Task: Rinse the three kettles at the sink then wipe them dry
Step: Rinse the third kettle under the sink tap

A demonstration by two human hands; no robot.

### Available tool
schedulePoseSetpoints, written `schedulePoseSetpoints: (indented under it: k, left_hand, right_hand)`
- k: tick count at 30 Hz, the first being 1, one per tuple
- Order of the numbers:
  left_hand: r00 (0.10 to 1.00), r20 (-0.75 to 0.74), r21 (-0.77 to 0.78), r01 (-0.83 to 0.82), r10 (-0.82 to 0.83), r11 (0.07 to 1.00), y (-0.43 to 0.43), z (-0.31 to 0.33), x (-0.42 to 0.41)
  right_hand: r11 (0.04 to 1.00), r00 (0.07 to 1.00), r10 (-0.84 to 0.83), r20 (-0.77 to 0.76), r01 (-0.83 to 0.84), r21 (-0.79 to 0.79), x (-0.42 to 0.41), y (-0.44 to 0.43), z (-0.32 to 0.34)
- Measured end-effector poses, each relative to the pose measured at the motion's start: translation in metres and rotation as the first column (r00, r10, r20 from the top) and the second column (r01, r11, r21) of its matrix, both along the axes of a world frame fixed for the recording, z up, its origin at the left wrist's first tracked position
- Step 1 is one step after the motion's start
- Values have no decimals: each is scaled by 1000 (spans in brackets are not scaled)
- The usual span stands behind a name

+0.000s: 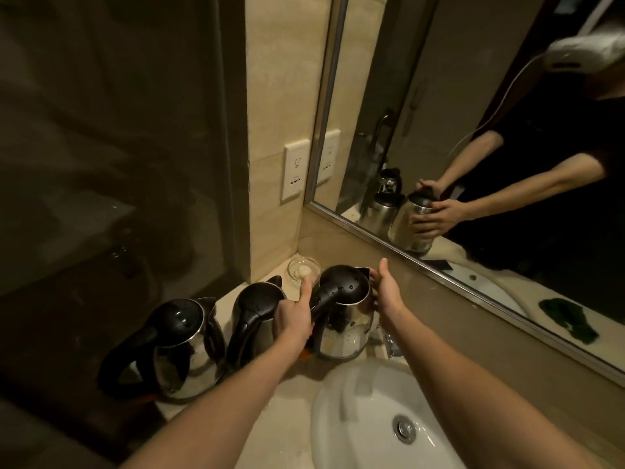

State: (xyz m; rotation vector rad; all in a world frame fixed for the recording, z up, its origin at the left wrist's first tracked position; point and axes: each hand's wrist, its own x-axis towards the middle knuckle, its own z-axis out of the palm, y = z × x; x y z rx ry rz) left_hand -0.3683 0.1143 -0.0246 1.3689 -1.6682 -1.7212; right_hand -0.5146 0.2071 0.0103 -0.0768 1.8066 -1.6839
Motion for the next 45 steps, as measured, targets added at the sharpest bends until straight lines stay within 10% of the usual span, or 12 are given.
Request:
schedulePoseSetpoints:
  k: [23,45]
  left_hand:
    - [880,213,35,427,-424,904,91,-29,44]
    - [907,181,41,378,-379,925,122,-87,16]
  right_hand:
    - [957,953,-291,87,287,49,86,175,-57]
    - [961,960,-248,128,227,156,33,192,-115]
